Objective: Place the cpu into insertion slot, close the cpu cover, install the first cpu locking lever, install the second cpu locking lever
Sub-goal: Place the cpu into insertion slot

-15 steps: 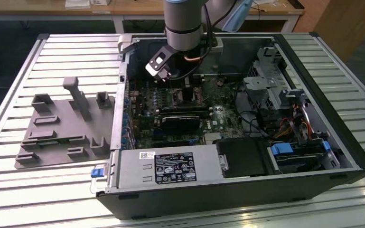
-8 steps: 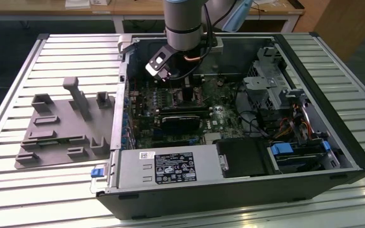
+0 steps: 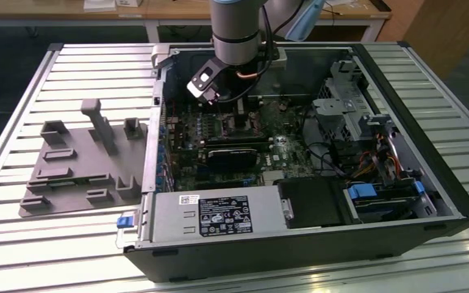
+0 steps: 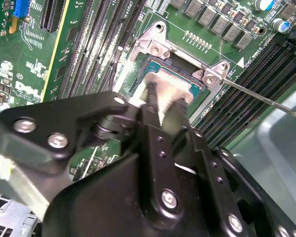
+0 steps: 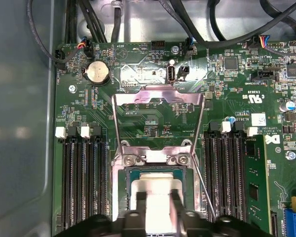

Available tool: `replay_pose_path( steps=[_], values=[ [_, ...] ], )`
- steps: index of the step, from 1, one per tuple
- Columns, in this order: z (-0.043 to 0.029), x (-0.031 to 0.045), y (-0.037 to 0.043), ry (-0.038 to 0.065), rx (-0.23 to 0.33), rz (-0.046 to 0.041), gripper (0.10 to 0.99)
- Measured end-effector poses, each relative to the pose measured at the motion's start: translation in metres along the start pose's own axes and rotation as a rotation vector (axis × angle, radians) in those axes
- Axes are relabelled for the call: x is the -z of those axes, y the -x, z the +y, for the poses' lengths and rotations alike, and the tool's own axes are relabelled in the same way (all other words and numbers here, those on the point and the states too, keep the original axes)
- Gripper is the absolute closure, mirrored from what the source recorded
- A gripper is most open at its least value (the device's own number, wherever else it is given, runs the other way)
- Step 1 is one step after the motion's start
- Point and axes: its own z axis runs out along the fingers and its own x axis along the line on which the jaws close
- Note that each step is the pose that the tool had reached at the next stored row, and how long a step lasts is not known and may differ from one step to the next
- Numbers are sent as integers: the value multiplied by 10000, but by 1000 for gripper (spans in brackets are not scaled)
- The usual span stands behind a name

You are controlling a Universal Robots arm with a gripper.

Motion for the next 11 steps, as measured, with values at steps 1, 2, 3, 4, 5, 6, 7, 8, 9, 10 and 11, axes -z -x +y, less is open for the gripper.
replay_pose_path(
  steps=[1, 2, 3, 4, 5, 6, 7, 8, 9, 10, 11],
  values=[
    [0, 0, 0, 0, 0, -1, 784],
    [0, 0, 0, 0, 0, 0, 784],
    [0, 0, 0, 0, 0, -1, 847],
    [0, 0, 0, 0, 0, -1, 906],
    [0, 0, 0, 0, 0, -1, 965],
    [0, 0, 0, 0, 0, -1, 965],
    [0, 0, 0, 0, 0, -1, 984],
    [0, 1, 0, 0, 0, -1, 984],
    [0, 1, 0, 0, 0, -1, 984],
    [0, 1, 0, 0, 0, -1, 984],
    [0, 1, 0, 0, 0, -1, 984]
  ],
)
